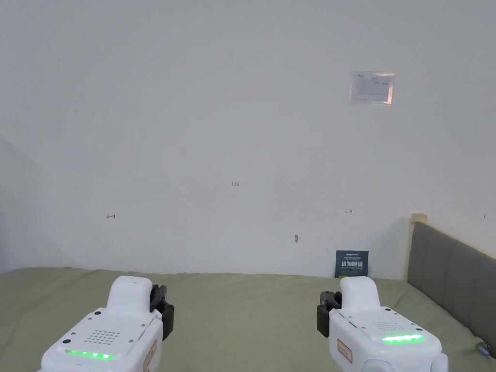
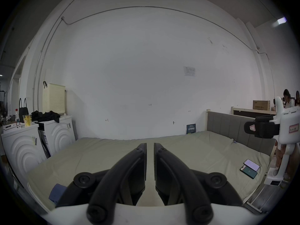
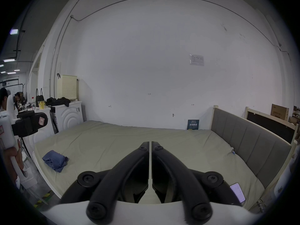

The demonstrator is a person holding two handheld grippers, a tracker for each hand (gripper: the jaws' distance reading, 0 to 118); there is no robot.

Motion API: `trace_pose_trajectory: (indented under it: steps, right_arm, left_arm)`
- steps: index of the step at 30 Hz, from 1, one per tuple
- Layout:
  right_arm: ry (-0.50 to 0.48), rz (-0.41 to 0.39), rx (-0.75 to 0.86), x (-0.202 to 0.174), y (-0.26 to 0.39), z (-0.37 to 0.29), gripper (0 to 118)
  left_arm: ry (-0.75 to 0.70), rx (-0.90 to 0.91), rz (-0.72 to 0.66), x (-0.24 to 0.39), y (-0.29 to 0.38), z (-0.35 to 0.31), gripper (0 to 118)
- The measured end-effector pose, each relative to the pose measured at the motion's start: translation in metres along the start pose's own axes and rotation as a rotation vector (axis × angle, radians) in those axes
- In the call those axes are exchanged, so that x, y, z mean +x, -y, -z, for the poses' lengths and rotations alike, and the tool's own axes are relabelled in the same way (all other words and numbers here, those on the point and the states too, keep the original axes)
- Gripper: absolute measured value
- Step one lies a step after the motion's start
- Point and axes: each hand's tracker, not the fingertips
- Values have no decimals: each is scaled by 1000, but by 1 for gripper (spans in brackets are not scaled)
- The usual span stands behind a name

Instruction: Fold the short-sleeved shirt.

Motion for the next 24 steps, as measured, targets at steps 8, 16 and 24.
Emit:
trace_pose_trajectory:
  steps: [8, 16, 24]
  right_arm:
    - [26, 21, 22, -2, -4, -10, 117]
    - [24, 73, -45, -5, -23, -14, 117]
    - [105, 142, 2, -17, -32, -18, 117]
  left_arm:
    - [9, 12, -7, 6, -4, -2, 102]
    - [-4, 24, -14, 9, -12, -3, 118]
    - [16, 4, -24, 12, -9, -2, 118]
